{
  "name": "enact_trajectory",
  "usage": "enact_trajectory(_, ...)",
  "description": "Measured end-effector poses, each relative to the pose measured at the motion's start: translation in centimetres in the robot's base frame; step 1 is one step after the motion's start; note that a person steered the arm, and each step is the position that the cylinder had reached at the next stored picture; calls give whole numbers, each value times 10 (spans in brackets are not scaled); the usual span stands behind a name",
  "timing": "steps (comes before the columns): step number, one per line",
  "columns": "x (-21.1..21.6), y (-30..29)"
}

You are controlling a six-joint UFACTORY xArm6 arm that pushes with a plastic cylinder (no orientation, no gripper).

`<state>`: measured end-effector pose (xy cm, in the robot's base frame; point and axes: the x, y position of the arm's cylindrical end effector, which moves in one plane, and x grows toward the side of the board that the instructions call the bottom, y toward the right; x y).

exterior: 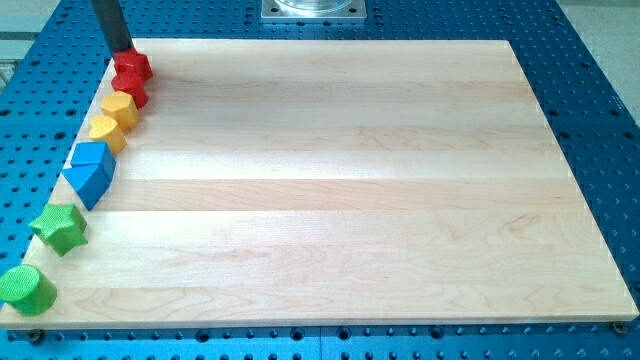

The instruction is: Separate the cube and heart

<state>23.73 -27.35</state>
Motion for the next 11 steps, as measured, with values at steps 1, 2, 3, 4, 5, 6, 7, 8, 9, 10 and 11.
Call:
enact_trajectory(1,18,13)
enact_trajectory(2,34,36)
enact_trajectory(3,31,34)
enact_trajectory(4,22,13)
enact_trajectory(5,29,-22)
enact_trajectory(6,55,-31)
enact_trajectory(7,83,-31)
enact_trajectory(8,117,-31)
enact_trajectory(9,158,-29)
enact_trajectory(10,178,-18)
enact_trajectory(11,187,5)
